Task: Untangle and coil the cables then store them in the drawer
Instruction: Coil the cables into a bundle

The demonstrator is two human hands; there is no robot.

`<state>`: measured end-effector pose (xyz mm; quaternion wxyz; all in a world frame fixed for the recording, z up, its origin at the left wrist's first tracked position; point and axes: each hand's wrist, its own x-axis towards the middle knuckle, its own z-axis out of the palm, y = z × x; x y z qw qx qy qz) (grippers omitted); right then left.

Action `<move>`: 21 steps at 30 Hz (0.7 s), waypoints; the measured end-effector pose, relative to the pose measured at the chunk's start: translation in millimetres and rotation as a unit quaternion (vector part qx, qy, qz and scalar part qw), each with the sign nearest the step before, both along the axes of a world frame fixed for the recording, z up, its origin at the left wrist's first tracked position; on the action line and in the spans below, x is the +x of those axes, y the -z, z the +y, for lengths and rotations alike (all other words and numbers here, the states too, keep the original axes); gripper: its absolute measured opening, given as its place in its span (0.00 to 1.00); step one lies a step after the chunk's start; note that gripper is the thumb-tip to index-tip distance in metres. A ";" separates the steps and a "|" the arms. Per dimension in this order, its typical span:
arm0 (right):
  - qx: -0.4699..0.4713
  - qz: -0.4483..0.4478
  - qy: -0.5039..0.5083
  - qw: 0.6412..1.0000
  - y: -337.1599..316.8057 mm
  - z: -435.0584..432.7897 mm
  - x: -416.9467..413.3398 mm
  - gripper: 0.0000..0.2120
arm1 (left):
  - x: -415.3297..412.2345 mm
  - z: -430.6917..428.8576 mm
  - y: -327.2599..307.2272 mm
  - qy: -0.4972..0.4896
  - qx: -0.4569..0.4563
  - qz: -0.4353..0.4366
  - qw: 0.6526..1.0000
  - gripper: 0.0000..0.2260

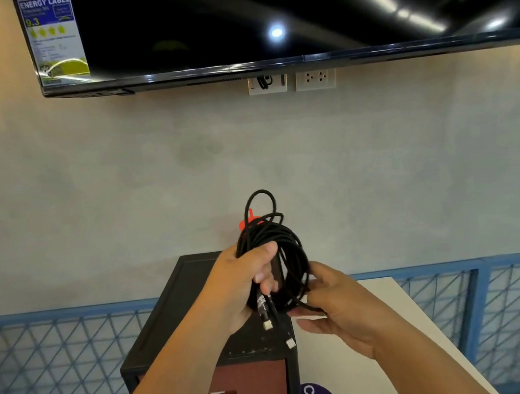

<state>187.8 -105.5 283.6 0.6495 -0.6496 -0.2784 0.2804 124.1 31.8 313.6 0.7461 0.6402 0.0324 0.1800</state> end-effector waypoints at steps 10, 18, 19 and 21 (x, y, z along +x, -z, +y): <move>-0.031 -0.340 0.181 0.922 14.3 -7.7 4.1 0.19 | -2.2 23.6 -10.4 0.014 -0.141 -0.065 0.988 0.14; -0.018 -0.280 0.040 0.959 54.1 23.0 -5.7 0.39 | -2.5 8.4 -4.4 0.133 -0.256 -0.106 0.951 0.18; -0.018 -0.248 -0.012 0.969 51.4 20.2 -4.0 0.36 | -3.5 9.1 -5.3 0.118 -0.243 -0.090 0.959 0.17; -0.046 -0.209 -0.107 0.971 43.4 9.4 5.5 0.33 | -6.4 12.2 -6.0 0.090 -0.181 -0.051 0.978 0.15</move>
